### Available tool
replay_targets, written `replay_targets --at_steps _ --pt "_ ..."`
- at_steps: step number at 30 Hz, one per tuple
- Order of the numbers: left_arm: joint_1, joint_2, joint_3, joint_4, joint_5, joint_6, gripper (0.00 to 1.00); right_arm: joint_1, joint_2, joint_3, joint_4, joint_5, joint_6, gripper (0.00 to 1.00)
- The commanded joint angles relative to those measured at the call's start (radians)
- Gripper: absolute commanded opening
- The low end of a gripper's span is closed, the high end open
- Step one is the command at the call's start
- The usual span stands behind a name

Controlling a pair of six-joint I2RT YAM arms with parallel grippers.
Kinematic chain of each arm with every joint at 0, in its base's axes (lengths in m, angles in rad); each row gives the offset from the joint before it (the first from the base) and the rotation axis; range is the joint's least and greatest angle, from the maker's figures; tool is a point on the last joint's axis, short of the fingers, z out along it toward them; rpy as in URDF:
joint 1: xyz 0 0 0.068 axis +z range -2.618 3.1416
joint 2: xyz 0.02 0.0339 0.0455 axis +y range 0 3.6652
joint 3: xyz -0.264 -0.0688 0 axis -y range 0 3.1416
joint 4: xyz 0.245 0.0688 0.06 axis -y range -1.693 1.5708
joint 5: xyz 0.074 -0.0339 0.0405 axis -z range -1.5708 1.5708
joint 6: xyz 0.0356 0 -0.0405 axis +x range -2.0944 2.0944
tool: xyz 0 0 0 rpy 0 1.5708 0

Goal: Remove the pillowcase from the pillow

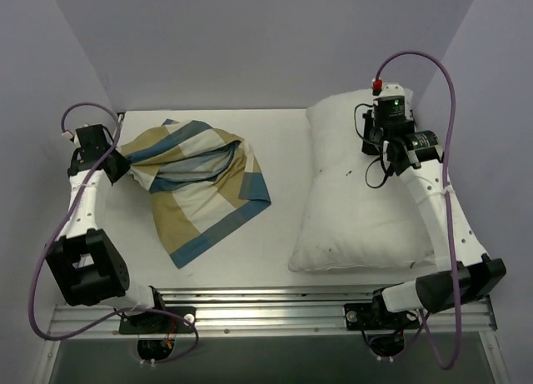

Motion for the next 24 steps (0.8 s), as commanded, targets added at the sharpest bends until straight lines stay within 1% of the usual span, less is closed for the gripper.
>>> replay_targets --at_steps 1,2,4,5,6,7,8,9,11,12,15,16,18,20,21,22,24 --pt "0.009 -0.153 -0.026 -0.038 0.021 0.061 0.09 -0.053 0.044 -0.077 0.239 -0.001 0.081 0.00" --pt "0.009 -0.196 -0.033 -0.047 0.027 0.072 0.16 -0.055 0.059 -0.091 0.265 -0.007 0.095 0.00" --pt "0.009 -0.235 -0.053 -0.060 0.072 0.076 0.22 -0.059 0.118 -0.108 0.266 -0.022 0.130 0.00" --pt "0.007 -0.270 -0.056 -0.073 0.087 0.085 0.44 -0.061 0.132 -0.114 0.269 -0.034 0.139 0.00" --pt "0.006 -0.285 -0.060 -0.083 0.102 0.089 0.63 -0.061 0.148 -0.122 0.272 -0.037 0.155 0.00" --pt "0.004 -0.302 -0.063 -0.102 0.128 0.093 0.71 -0.061 0.152 -0.131 0.276 -0.045 0.158 0.08" --pt "0.004 -0.339 -0.062 -0.112 0.141 0.104 0.78 -0.061 0.152 -0.142 0.281 -0.056 0.161 0.12" --pt "0.003 -0.356 -0.059 -0.124 0.148 0.111 0.88 -0.062 0.144 -0.146 0.281 -0.057 0.164 0.14" --pt "-0.002 -0.412 -0.045 -0.156 0.155 0.124 0.94 -0.062 0.130 -0.151 0.281 -0.062 0.167 0.30" --pt "-0.006 -0.428 -0.037 -0.167 0.159 0.125 0.97 -0.062 0.113 -0.146 0.276 -0.064 0.167 0.46" --pt "-0.011 -0.476 0.033 -0.222 0.188 0.144 0.97 -0.062 0.064 -0.126 0.253 -0.057 0.167 0.65" --pt "-0.016 -0.482 0.061 -0.257 0.188 0.159 0.94 -0.062 0.049 -0.120 0.235 -0.050 0.167 0.75" --pt "-0.028 -0.493 0.157 -0.300 0.182 0.179 0.94 -0.061 0.003 -0.103 0.221 -0.035 0.162 0.86" --pt "-0.051 -0.505 0.220 -0.354 0.179 0.205 0.94 -0.062 -0.034 -0.091 0.200 -0.018 0.161 0.91" --pt "-0.058 -0.509 0.280 -0.369 0.182 0.214 0.94 -0.061 -0.073 -0.086 0.192 -0.007 0.159 0.92" --pt "-0.072 -0.512 0.311 -0.409 0.187 0.222 0.94 -0.062 -0.097 -0.070 0.183 0.027 0.156 0.94" --pt "-0.080 -0.531 0.392 -0.443 0.173 0.243 0.94 -0.062 -0.164 -0.054 0.155 0.070 0.146 0.96"
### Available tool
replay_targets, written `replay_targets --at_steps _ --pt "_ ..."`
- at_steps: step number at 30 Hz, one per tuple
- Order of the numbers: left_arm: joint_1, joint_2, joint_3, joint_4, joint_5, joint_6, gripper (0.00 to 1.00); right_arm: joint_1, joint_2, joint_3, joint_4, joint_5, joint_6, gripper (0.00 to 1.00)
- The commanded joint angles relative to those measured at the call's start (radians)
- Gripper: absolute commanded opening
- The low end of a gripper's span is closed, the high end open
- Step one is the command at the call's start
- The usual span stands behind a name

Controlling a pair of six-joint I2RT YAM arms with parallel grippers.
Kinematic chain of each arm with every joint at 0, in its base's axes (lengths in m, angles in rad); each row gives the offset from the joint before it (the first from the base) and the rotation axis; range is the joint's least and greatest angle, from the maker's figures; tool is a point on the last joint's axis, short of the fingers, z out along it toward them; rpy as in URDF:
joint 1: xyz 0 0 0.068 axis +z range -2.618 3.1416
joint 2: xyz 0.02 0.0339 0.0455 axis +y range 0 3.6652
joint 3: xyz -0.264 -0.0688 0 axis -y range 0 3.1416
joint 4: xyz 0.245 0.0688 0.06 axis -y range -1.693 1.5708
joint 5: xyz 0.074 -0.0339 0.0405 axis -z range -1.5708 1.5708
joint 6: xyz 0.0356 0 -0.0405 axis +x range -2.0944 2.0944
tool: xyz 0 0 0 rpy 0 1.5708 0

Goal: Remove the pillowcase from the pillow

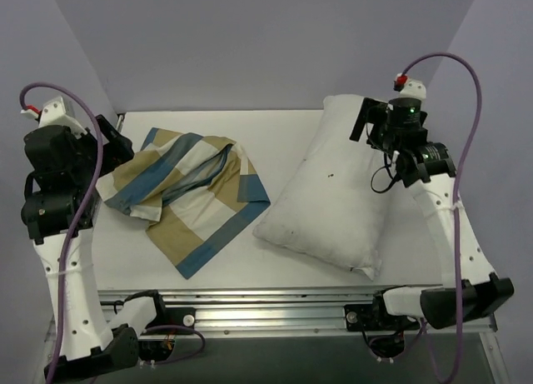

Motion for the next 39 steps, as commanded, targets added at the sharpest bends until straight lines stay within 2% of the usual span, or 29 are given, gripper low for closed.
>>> replay_targets --at_steps 1,6,11,14,20,26,39 --pt "-0.021 -0.052 0.138 -0.120 -0.001 0.060 0.94 0.003 -0.144 0.073 -0.052 0.141 -0.015 0.96" --pt "-0.056 -0.132 0.267 -0.194 -0.055 0.093 0.94 0.003 -0.342 0.082 -0.066 0.258 -0.067 0.99" --pt "-0.122 -0.238 0.400 -0.252 -0.185 0.129 0.94 0.014 -0.513 0.073 -0.062 0.315 -0.142 1.00" --pt "-0.163 -0.313 0.397 -0.252 -0.289 0.140 0.94 0.038 -0.646 0.032 -0.046 0.363 -0.160 1.00" --pt "-0.183 -0.410 0.322 -0.280 -0.432 0.139 0.94 0.075 -0.793 -0.022 -0.028 0.441 -0.177 1.00" --pt "-0.197 -0.447 0.284 -0.294 -0.457 0.129 0.94 0.088 -0.881 -0.064 -0.025 0.459 -0.187 1.00" --pt "-0.238 -0.473 0.235 -0.297 -0.484 0.137 0.94 0.132 -0.895 -0.085 -0.046 0.485 -0.173 1.00"
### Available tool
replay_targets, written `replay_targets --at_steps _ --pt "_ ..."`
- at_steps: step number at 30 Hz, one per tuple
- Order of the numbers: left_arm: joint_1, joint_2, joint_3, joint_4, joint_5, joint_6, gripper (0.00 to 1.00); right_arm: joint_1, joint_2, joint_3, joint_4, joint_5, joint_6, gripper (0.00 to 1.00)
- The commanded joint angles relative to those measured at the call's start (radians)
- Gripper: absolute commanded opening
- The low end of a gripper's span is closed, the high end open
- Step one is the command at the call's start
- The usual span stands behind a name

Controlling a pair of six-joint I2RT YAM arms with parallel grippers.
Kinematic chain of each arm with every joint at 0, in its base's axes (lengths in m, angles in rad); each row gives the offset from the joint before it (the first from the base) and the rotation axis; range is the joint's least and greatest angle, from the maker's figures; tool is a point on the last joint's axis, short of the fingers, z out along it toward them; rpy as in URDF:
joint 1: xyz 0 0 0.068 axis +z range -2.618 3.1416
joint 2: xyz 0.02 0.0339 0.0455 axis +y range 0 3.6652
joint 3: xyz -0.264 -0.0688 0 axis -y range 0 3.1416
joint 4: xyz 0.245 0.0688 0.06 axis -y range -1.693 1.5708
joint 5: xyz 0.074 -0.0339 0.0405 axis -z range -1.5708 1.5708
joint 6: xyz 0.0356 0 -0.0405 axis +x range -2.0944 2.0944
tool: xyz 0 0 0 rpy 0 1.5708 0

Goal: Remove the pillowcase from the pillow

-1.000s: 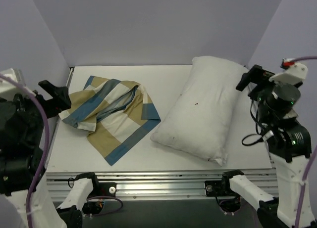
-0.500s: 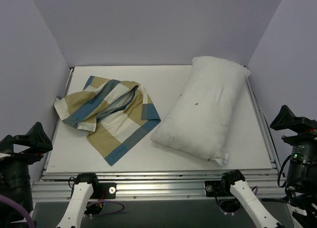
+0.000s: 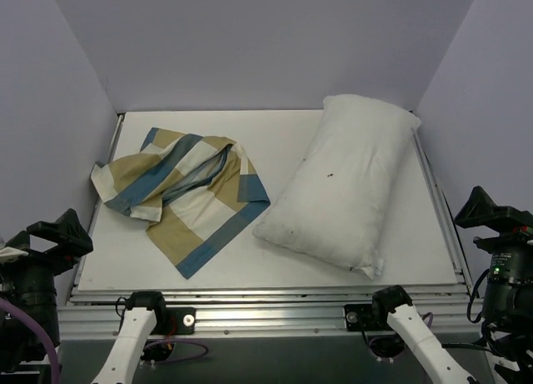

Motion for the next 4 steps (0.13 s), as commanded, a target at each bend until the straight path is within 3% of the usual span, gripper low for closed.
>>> replay_targets --at_steps 1,4 --pt "-0.006 -0.006 -0.010 -0.001 -0.026 0.018 0.94 0.014 0.001 -0.008 0.027 0.033 -0.008 1.00" --pt "-0.009 -0.008 -0.013 0.006 -0.027 0.025 0.94 0.018 0.007 -0.006 0.027 0.037 -0.008 1.00"
